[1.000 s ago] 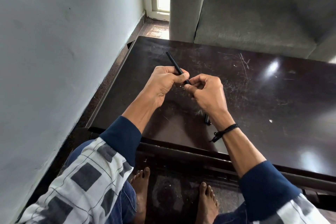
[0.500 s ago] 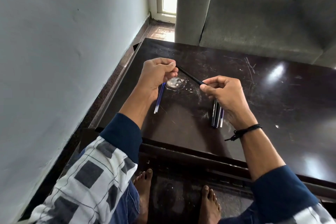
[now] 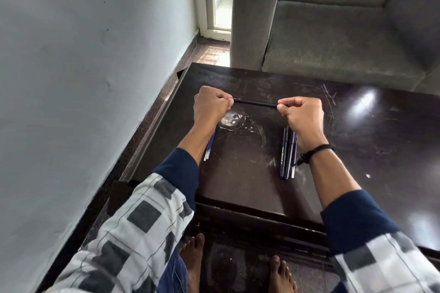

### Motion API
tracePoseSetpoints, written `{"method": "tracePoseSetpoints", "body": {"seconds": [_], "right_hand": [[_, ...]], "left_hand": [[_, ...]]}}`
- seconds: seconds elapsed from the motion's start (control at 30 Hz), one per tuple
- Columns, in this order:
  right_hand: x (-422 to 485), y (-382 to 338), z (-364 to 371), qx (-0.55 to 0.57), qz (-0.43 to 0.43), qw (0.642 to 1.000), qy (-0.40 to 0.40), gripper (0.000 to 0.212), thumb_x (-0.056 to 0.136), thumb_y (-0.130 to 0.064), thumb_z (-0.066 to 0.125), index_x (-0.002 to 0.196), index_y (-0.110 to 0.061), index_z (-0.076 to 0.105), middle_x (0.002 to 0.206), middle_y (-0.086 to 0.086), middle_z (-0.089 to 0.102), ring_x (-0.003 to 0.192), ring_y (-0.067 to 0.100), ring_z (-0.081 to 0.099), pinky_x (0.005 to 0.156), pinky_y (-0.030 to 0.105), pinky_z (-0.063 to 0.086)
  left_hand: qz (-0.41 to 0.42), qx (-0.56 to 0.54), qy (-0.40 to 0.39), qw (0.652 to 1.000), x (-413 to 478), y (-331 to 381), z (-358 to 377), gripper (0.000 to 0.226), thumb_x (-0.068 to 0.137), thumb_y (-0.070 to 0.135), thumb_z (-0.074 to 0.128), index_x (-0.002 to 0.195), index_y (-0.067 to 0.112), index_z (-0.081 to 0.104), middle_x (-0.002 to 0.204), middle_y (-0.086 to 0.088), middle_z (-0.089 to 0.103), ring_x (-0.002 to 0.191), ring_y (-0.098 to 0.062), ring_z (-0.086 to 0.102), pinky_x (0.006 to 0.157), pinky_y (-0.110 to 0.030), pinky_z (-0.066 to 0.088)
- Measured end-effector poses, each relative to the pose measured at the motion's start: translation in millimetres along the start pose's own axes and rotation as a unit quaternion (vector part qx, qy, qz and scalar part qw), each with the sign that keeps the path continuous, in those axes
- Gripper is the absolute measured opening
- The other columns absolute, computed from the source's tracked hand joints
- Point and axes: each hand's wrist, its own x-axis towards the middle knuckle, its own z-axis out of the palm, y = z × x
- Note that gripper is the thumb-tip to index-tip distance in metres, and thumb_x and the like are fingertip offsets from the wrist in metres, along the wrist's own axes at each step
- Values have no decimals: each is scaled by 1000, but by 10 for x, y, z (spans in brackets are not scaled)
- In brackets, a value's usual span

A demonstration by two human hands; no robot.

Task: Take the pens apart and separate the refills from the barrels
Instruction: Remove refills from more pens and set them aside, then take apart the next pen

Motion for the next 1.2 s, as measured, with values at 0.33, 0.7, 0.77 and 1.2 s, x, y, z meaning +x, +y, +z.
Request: {"method": "tracePoseSetpoints", "body": {"seconds": [0.33, 0.7, 0.77, 1.2], "right_hand": [[446, -34, 202, -150, 17, 988, 19, 10, 81, -14, 79, 91, -17, 80, 99, 7, 76, 103, 23, 67, 81, 21, 39], [514, -12, 236, -168, 0, 986, 0, 4, 83, -18, 77, 87, -19, 79, 92, 4, 73, 100, 24, 68, 92, 33, 53], [498, 10, 214, -156, 1, 988, 6, 6, 83, -21, 78, 89, -20, 78, 94, 2, 74, 100, 23, 69, 94, 35, 54], [-336, -10, -426, -279, -28, 959, -41, 8, 84, -29, 78, 82, -22, 76, 87, 3, 74, 91, 28, 68, 74, 29, 42]], "left_hand": [[-21, 158, -3, 987, 584, -88, 411, 16, 84, 10, 66, 89, 12, 80, 94, -6, 76, 92, -21, 70, 83, -27, 54], [-55, 157, -5, 986, 751, -17, 378, 20, 79, 17, 76, 99, 11, 75, 106, -8, 72, 101, -26, 69, 92, -35, 56], [-59, 138, -9, 989, 728, -14, 356, 17, 79, 19, 78, 94, 12, 77, 101, -7, 74, 98, -24, 70, 90, -34, 57], [-47, -31, -58, 997, -124, 71, 77, 4, 80, 23, 77, 79, 22, 80, 74, 5, 76, 74, -7, 71, 80, -30, 61]]}}
